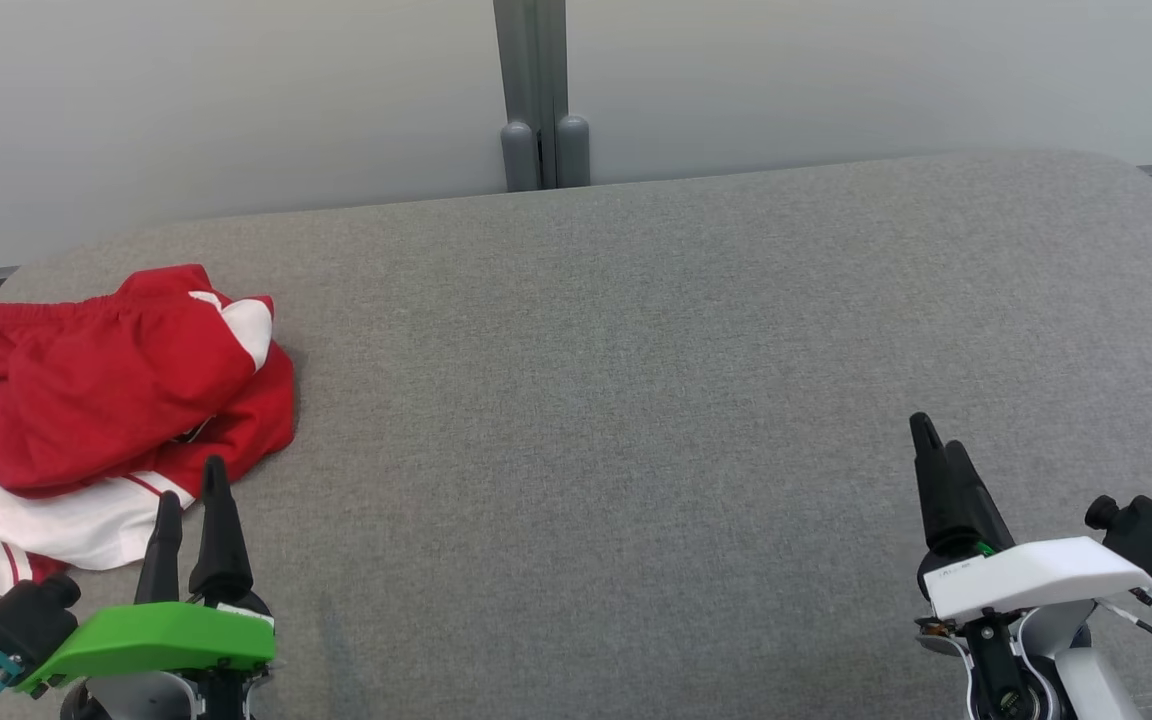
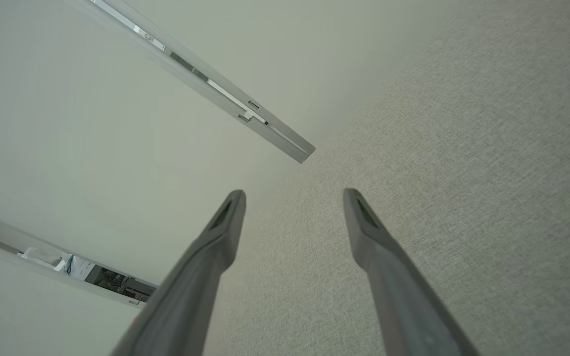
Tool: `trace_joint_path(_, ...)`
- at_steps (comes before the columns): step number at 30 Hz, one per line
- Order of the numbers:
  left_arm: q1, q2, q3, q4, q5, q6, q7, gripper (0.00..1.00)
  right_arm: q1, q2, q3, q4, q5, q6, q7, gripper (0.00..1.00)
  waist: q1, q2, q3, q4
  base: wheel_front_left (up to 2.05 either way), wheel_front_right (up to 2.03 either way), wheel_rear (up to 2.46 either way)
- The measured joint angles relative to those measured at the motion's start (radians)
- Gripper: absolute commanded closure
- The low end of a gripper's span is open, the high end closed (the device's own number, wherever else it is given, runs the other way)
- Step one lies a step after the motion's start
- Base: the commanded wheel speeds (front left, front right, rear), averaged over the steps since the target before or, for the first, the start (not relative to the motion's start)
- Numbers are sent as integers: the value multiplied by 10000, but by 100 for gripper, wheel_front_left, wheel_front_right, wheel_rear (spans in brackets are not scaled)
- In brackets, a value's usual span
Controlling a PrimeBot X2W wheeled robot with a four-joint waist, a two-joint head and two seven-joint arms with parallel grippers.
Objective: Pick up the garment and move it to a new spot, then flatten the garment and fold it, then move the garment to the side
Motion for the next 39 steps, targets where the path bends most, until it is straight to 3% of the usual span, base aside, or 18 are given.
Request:
trace_joint_path(13, 103, 198, -282, -10, 2259, 234, -387, 0, 33, -13, 305, -159, -2034, 0, -384, 0, 0, 0, -13, 28, 0, 0, 0)
trace_joint_path(39, 109, 368, -857, 8, 4742, 397, -596, 0, 77, -29, 736, -255, -4847, 2, -1014, 0, 0, 0, -92, 91, 0, 0, 0)
